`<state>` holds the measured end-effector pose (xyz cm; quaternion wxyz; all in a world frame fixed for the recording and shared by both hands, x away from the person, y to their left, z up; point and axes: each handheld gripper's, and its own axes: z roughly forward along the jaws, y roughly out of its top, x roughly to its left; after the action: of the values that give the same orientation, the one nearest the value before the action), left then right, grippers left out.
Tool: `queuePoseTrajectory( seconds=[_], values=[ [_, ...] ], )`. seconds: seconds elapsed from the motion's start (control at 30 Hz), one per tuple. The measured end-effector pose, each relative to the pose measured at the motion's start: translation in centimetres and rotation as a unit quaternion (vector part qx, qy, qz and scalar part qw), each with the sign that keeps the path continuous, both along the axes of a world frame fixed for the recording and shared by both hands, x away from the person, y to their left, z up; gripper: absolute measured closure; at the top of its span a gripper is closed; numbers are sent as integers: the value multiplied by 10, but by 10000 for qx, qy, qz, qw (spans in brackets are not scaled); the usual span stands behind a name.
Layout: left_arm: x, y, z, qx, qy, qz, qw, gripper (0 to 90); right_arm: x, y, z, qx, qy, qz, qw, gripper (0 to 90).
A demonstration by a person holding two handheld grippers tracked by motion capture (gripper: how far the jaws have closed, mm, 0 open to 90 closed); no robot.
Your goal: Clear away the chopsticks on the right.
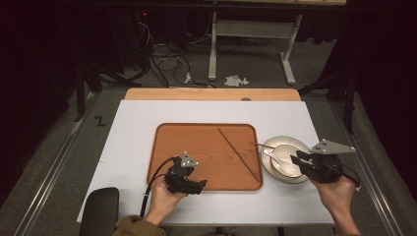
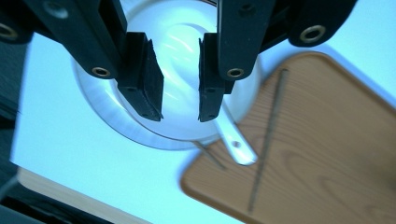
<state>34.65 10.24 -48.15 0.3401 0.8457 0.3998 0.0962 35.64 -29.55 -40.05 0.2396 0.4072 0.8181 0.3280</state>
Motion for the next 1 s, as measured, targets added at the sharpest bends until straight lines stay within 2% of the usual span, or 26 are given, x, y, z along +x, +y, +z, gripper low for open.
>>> queuePoseTrajectory(
  seconds=[0.13,0.33,0.7,0.8,0.9,1.0],
  values=[
    [1,-1,1,-18,-13,-24,10000,296,4,-15,1,-83,42,-251,9996,712],
    [3,-3,1,-9,-10,-59,10000,297,11,-35,-3,27,26,-472,9989,711],
    [-1,1,3,9,-64,41,10000,294,25,-56,-12,-66,129,-576,9982,699],
    [-4,5,2,14,-47,128,9999,294,31,-62,-18,-198,215,-570,9979,691],
    [-6,9,1,29,-40,235,9997,293,37,-65,-22,-463,269,-556,9970,672],
    [-9,14,1,43,-25,340,9994,293,44,-68,-26,-459,347,-480,9972,674]
  ],
)
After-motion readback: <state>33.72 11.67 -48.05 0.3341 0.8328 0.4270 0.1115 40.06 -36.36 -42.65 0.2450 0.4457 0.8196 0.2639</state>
